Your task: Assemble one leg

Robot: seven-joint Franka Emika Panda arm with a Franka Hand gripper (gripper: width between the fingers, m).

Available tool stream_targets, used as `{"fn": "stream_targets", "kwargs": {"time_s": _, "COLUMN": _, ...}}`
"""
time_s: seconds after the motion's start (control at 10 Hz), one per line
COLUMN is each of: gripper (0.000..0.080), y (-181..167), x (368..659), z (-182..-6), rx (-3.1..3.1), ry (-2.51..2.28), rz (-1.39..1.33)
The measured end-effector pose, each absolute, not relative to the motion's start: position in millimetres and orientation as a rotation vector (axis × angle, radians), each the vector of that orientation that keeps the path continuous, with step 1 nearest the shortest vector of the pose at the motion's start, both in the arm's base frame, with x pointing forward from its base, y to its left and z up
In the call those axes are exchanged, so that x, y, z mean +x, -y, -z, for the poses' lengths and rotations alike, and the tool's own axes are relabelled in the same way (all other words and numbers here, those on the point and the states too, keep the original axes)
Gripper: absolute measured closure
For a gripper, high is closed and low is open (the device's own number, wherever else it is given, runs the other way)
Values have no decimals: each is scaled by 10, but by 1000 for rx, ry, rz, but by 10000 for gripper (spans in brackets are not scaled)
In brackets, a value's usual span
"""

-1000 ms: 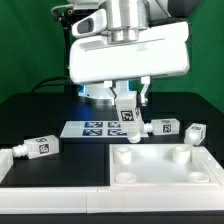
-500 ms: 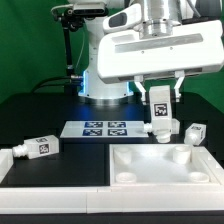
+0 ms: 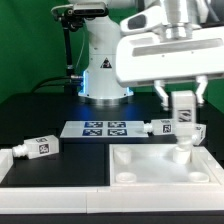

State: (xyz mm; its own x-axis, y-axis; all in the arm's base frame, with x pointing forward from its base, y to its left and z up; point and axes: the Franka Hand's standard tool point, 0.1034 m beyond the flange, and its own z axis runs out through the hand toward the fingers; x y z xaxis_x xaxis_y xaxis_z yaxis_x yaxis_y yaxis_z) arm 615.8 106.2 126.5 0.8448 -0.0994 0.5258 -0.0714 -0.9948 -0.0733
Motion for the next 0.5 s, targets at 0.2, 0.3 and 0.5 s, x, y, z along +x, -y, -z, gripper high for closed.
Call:
{"fn": "stream_targets", "kwargs": {"time_s": 0.2, "gripper": 514, "y": -1077, "x": 6182, "z": -1218, "rx": -2977, "ry": -100, "rz": 856}}
{"fn": "stream_targets", "kwargs": {"time_s": 0.3, "gripper": 514, "y": -1078, "x": 6184, "z": -1217, "rx": -2977, "ry": -100, "rz": 856}}
{"fn": "stream_targets", "kwargs": {"time_s": 0.5, "gripper": 514, "y": -1077, "x": 6180, "z": -1205, "rx": -2979, "ry": -99, "rz": 853}}
